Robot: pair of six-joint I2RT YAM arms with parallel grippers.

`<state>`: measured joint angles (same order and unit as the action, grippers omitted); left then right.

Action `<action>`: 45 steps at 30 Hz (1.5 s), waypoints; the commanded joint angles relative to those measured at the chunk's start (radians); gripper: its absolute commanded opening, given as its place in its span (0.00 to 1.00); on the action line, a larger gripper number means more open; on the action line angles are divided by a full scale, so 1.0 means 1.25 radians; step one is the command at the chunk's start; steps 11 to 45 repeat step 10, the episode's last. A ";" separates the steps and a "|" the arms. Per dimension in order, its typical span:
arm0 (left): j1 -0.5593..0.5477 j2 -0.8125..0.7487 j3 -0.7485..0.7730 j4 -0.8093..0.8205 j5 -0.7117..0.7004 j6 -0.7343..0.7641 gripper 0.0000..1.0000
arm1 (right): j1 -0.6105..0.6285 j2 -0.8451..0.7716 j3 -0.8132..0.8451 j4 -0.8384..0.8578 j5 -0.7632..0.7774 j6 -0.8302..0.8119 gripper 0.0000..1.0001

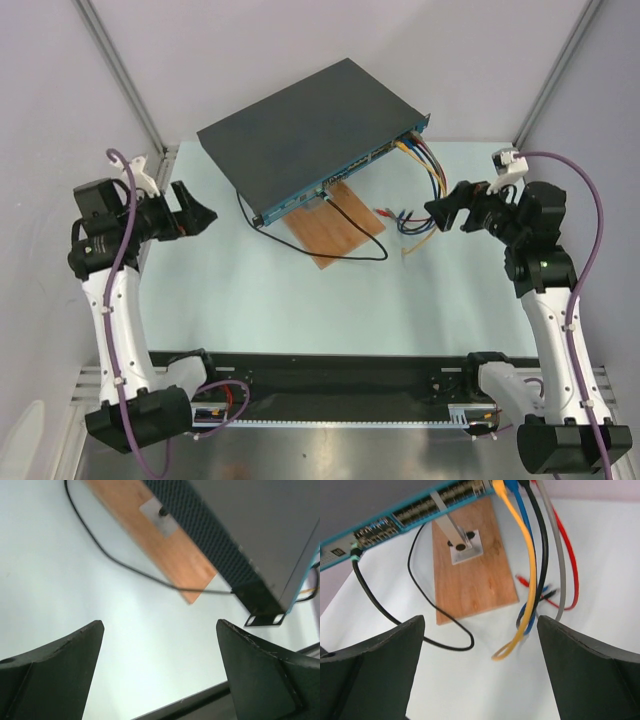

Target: Insert the plug into the switch port

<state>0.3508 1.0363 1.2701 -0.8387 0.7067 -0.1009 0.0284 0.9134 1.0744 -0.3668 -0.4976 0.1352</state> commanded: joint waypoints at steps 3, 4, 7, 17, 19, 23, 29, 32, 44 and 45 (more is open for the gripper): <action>-0.060 -0.057 0.014 -0.102 -0.145 0.173 1.00 | -0.047 -0.034 -0.032 -0.016 -0.058 0.038 1.00; -0.067 -0.062 0.001 -0.103 -0.165 0.176 1.00 | -0.050 -0.031 -0.035 -0.018 -0.061 0.039 1.00; -0.103 -0.096 -0.023 -0.084 -0.191 0.185 1.00 | -0.051 -0.029 -0.035 -0.015 -0.078 0.046 1.00; -0.150 -0.120 -0.039 -0.064 -0.246 0.187 1.00 | -0.053 -0.021 -0.030 -0.012 -0.084 0.050 1.00; -0.150 -0.120 -0.039 -0.064 -0.246 0.187 1.00 | -0.053 -0.021 -0.030 -0.012 -0.084 0.050 1.00; -0.150 -0.120 -0.039 -0.064 -0.246 0.187 1.00 | -0.053 -0.021 -0.030 -0.012 -0.084 0.050 1.00; -0.150 -0.120 -0.039 -0.064 -0.246 0.187 1.00 | -0.053 -0.021 -0.030 -0.012 -0.084 0.050 1.00; -0.150 -0.120 -0.039 -0.064 -0.246 0.187 1.00 | -0.053 -0.021 -0.030 -0.012 -0.084 0.050 1.00; -0.150 -0.120 -0.039 -0.064 -0.246 0.187 1.00 | -0.053 -0.021 -0.030 -0.012 -0.084 0.050 1.00; -0.150 -0.120 -0.039 -0.064 -0.246 0.187 1.00 | -0.053 -0.021 -0.030 -0.012 -0.084 0.050 1.00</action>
